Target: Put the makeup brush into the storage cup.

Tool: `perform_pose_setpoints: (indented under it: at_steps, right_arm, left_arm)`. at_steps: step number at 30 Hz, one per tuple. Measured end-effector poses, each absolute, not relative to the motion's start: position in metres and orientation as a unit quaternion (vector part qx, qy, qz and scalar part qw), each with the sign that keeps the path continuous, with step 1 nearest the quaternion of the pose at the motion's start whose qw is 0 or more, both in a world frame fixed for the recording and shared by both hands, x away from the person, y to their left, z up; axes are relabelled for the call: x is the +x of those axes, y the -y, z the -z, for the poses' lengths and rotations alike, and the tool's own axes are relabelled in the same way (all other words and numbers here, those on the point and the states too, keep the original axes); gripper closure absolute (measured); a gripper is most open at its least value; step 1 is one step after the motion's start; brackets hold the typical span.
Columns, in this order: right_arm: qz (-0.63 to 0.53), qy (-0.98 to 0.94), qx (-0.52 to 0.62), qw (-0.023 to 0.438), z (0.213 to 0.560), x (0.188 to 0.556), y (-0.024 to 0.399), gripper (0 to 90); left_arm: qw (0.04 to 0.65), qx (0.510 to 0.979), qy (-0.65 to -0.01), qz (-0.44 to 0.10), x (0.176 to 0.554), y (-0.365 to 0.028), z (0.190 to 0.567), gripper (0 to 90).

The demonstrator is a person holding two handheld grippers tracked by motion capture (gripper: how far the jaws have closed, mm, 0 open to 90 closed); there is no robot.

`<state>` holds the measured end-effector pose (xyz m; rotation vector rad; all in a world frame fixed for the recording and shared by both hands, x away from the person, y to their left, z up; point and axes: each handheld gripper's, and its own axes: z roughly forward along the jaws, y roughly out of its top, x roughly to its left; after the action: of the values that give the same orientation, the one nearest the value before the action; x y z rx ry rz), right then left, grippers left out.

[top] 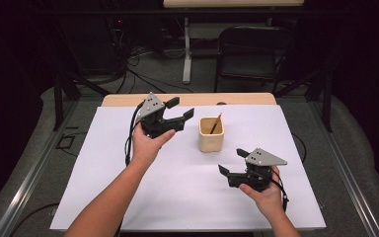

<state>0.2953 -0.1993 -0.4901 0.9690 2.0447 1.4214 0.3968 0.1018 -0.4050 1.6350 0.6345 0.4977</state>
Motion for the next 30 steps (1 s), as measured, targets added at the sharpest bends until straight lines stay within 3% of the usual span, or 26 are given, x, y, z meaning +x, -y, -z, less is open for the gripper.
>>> perform_pose_setpoints:
  at_steps: [15, 30]
  right_arm:
    - [-0.518, -0.744, 0.352, 0.234, 0.489, 0.295, 0.199, 16.3]
    - [-0.520, -0.742, 0.352, 0.236, 0.487, 0.294, 0.200, 16.4]
  left_arm:
    - [0.606, 0.712, -0.279, -0.218, 0.371, -0.134, 0.405, 26.5]
    - [0.598, 0.720, -0.285, -0.209, 0.335, -0.169, 0.421, 26.8]
